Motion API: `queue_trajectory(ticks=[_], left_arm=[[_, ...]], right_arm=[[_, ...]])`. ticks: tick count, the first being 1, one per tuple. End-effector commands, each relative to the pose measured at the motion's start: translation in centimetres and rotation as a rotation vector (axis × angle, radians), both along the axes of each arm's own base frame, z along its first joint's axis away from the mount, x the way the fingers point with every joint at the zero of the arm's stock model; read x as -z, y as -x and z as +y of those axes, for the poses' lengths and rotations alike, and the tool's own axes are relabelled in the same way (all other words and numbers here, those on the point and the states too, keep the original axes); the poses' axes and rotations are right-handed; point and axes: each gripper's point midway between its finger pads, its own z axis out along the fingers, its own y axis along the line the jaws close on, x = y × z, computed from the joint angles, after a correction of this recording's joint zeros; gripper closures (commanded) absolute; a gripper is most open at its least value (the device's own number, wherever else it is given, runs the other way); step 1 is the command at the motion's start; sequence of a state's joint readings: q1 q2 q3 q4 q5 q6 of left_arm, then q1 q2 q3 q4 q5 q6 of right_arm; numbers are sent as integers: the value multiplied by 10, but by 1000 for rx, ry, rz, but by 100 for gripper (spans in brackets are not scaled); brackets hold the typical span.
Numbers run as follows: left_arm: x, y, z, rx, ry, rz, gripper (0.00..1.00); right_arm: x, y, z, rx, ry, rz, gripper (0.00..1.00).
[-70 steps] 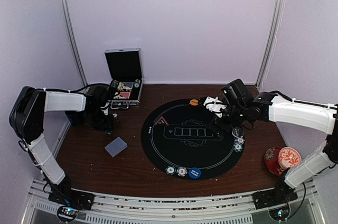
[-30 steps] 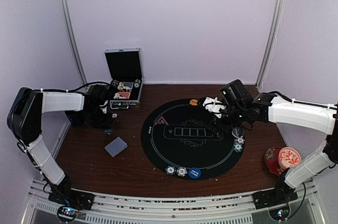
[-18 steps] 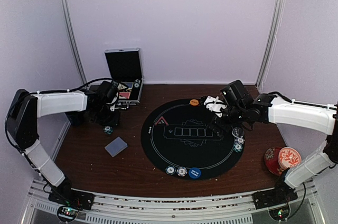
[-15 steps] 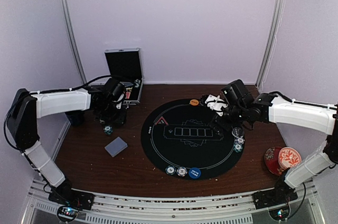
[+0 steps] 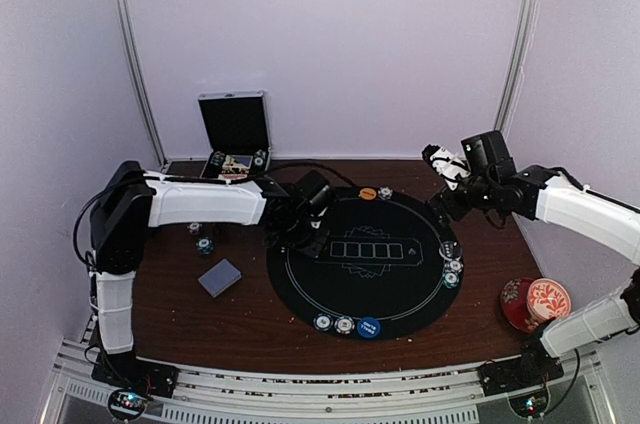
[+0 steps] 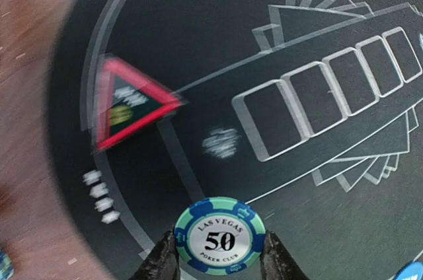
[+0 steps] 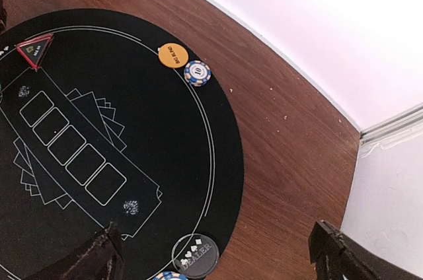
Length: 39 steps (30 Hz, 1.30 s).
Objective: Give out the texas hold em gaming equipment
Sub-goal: Place the poker chips pile on the poker table mat.
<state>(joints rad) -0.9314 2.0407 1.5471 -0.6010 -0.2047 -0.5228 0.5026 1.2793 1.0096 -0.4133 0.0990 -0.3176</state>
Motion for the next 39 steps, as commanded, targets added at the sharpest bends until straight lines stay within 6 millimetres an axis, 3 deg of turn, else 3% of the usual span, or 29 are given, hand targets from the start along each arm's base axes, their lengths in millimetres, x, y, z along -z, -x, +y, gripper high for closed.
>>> queue_trajectory(ticks=[1,6,13,16,20,24,26,29,32,35,39], left_arm=[[4,0,-41,44,35,-13,77],[25,6,-61,80,6,10,77],[47,13,-62,93,-24,43,75],[50,14,-61,94,-30,46,56],[39,11,-64,90,-12,26,25],[11,4,-62,58,3,-22,3],[-7,0,-57,36,3,-53,2],[-38,-4,-42,-3,-7,-108,2],[-76,-9,-14,-57,-22,-169,2],[-104,-12,25,-124,-39,-215,2],[-124,-13,88,-212,-85,-256,2]], right_arm=[[-9,-3,-7,39,-15,-40,0],[-7,-4,-8,42,-9,-35,0],[-7,-3,-6,27,-15,-34,0],[-5,-2,-3,14,-15,-27,0],[0,-1,0,-6,-15,-5,0],[4,2,7,-41,-28,22,0],[4,4,13,-68,-41,38,0],[9,11,30,-139,-64,94,0],[22,24,57,-224,-65,191,0],[40,35,87,-302,-26,284,0],[69,46,125,-392,32,432,0]])
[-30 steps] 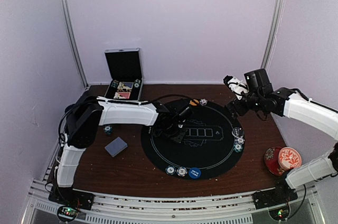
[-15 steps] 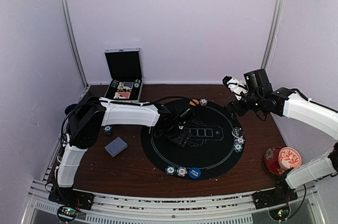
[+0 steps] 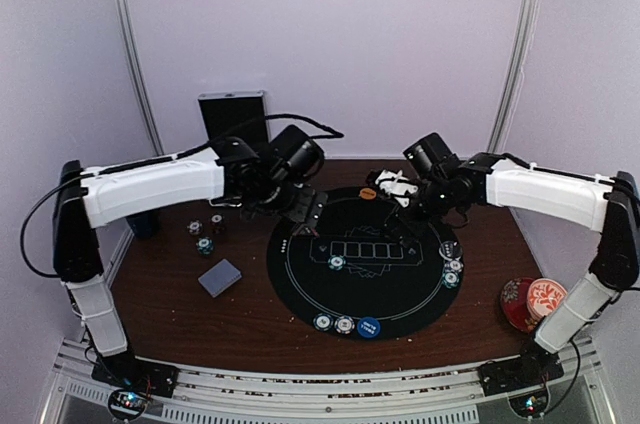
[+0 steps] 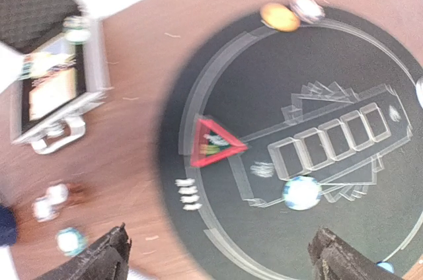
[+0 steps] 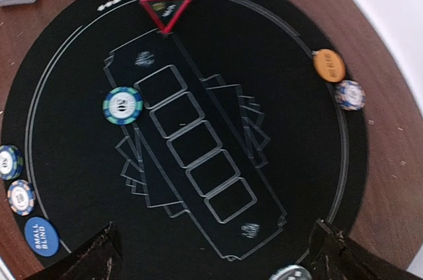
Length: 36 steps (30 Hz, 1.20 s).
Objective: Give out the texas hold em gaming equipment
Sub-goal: Place the poker chips pile on the poker table mat, then pick up the pile of poker chips from the poker table mat.
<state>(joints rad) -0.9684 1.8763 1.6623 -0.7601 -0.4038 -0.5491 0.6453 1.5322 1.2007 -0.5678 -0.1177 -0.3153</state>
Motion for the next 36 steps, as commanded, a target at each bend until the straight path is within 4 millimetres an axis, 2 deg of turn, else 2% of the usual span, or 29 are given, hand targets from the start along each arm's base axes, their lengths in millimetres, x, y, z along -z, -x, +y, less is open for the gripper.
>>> queue_trajectory(ticks=[1,6,9,12,17,21,24,30,36], left_arm=[[-20,-8,87,-161,-89,-60,2],[-30,-11,168,-283,-88,-102,2],[-28,-10,203,-331,-85,-132,2],[-21,-7,223,-353,-77,-152,2],[-17,-3,225,-320,-65,-157,2],[-10,-3,224,-299,-61,-150,2],[-8,-3,221,-289,-53,-139,2],[-9,-3,222,-291,-40,-141,2],[-11,-3,224,-300,-32,-146,2]], right_arm=[[29,24,38,-130,68,194,0],[41,29,76,-226,116,307,0],[53,31,96,-260,156,308,0],[69,32,112,-284,192,334,0],[94,22,131,-281,237,360,3],[109,9,138,-238,257,348,6],[117,5,137,-221,278,340,7],[120,1,132,-208,298,309,8],[142,6,125,-211,333,349,15]])
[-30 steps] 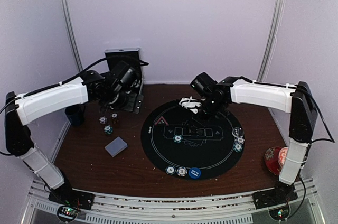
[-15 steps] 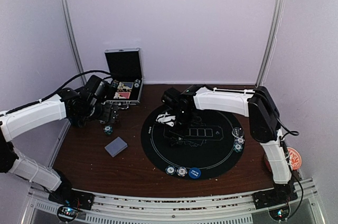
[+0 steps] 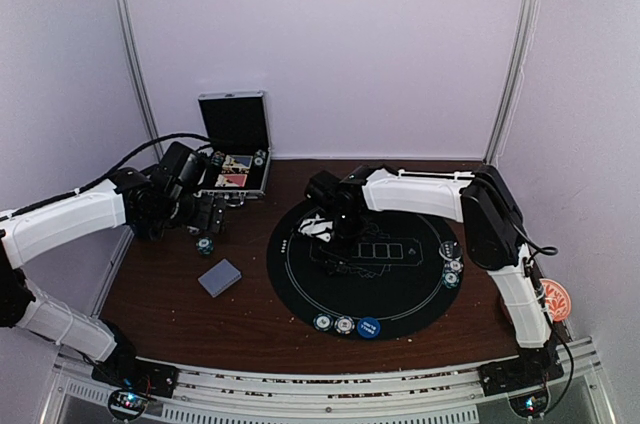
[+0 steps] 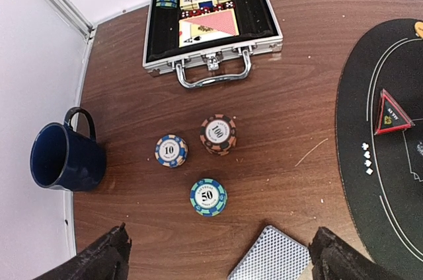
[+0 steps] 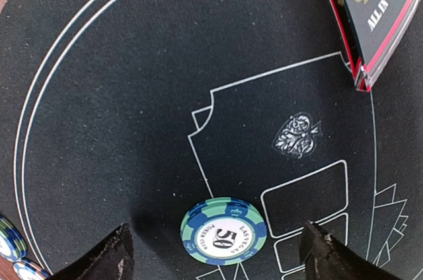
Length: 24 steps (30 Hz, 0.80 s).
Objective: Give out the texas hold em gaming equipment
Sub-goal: Pick up the pile of poker chips from the poker table mat.
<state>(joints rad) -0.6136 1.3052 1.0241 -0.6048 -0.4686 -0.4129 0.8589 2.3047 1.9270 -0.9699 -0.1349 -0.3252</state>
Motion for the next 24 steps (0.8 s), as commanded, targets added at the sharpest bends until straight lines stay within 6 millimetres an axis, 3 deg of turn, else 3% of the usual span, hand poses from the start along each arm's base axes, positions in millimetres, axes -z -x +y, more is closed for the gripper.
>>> queue_trajectory(ticks=[1,10,15,24], left_arm=[[-10,-3,2,-6,30,-42,2],[-5,-4,2,-9,24,-30,2],[-6,-4,2,-11,26,-34,2],[-7,-4,4,-18,24,-37,2]], right_arm=[[17,1,-8,10,40,12,16],[27,11,-14,12,33,108,30],[31,8,-18,27,36,115,38],[27,-7,-15,59,29,45,44]])
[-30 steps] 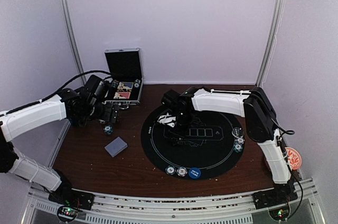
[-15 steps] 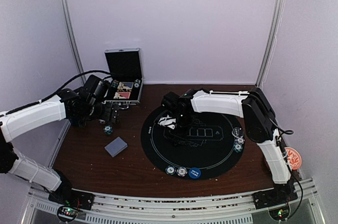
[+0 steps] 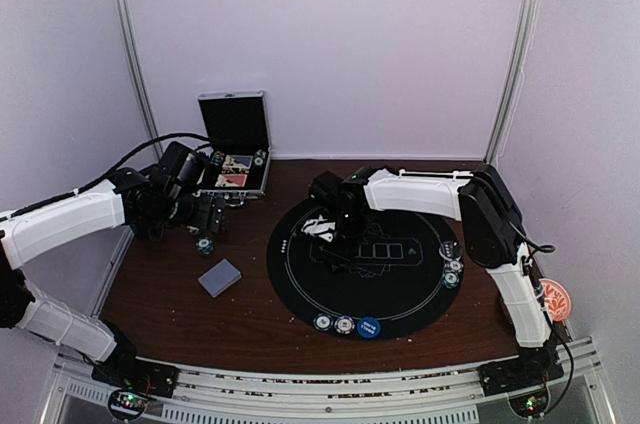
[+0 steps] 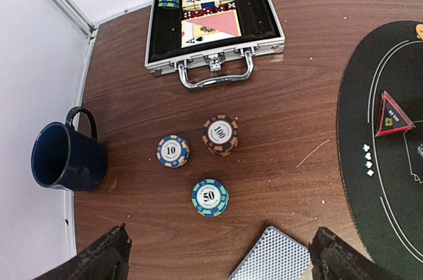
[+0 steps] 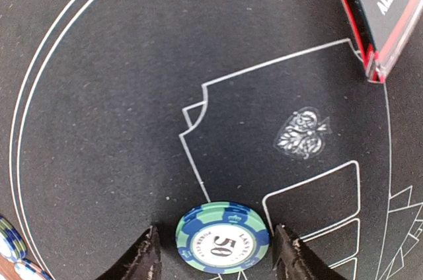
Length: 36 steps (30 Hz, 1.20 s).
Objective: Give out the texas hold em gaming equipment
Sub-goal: Pick up the pile of poker chips from the poker table mat.
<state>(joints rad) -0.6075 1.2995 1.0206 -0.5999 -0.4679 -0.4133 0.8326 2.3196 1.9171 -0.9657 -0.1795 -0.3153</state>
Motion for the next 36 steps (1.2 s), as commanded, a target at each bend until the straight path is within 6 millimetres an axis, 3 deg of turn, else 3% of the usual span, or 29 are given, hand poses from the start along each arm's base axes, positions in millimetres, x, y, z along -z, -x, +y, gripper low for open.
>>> queue_trajectory(ticks=[1,12,21,29,36], left_arm=[[-6,-3,2,-12,19,-33,2],[-5,-4,3,-12,17,-30,2],[-7,-3,3,-14,18,-34,2],[-5,-3,2,-10,20,-29,2],[-3,-3,0,1,26,-20,2]], right_arm=[[18,-6,-9,33,45,-6,46],[13,-12,-9,43,46,-41,71],[-20,-19,-12,53,-1,-89,72],[-48,-49,-48,145,-46,-119,73],[-71,-93,-106,291,-69,-176,73]])
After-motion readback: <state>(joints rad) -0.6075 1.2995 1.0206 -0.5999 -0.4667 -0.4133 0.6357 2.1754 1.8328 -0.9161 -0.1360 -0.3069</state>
